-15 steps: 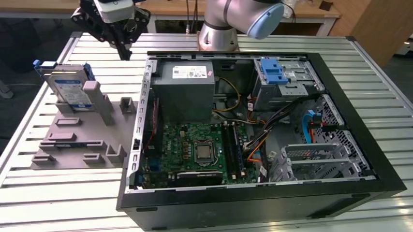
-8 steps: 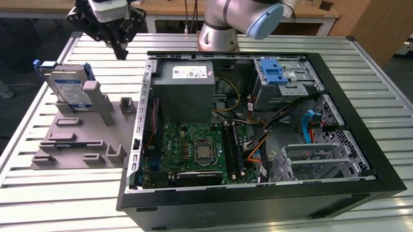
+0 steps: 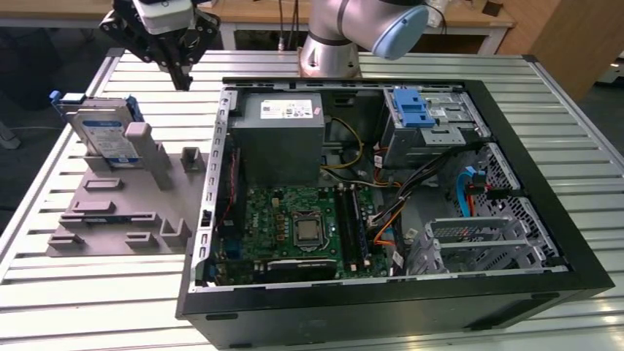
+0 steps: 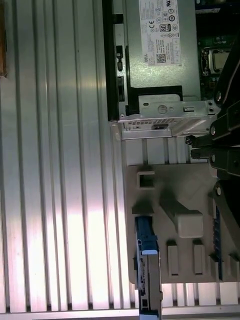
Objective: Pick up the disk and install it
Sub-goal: 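Reach for the disk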
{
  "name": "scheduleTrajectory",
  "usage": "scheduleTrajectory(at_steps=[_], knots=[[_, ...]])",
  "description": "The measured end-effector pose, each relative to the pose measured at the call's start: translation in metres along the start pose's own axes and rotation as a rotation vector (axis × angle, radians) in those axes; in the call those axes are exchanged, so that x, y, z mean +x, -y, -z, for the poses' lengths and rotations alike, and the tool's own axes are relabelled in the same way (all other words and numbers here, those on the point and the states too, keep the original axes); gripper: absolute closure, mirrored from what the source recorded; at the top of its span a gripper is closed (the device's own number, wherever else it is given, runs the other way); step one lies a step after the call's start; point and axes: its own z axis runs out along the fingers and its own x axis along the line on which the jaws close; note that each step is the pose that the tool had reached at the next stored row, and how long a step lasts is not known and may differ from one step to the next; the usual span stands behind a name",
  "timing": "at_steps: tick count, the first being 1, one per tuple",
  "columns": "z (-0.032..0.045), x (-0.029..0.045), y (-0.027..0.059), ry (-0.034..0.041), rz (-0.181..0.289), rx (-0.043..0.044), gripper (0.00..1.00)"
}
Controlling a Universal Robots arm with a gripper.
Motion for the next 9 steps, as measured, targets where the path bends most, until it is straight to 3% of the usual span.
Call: scheduleTrajectory(at_steps=[3, 9], knots=[[-0.0003, 0.0014, -0.0009, -0.0058, 0.0, 0.0005, 0.85], [-0.0006, 0.0156, -0.0041, -0.0061, 0.0, 0.0005, 0.85]])
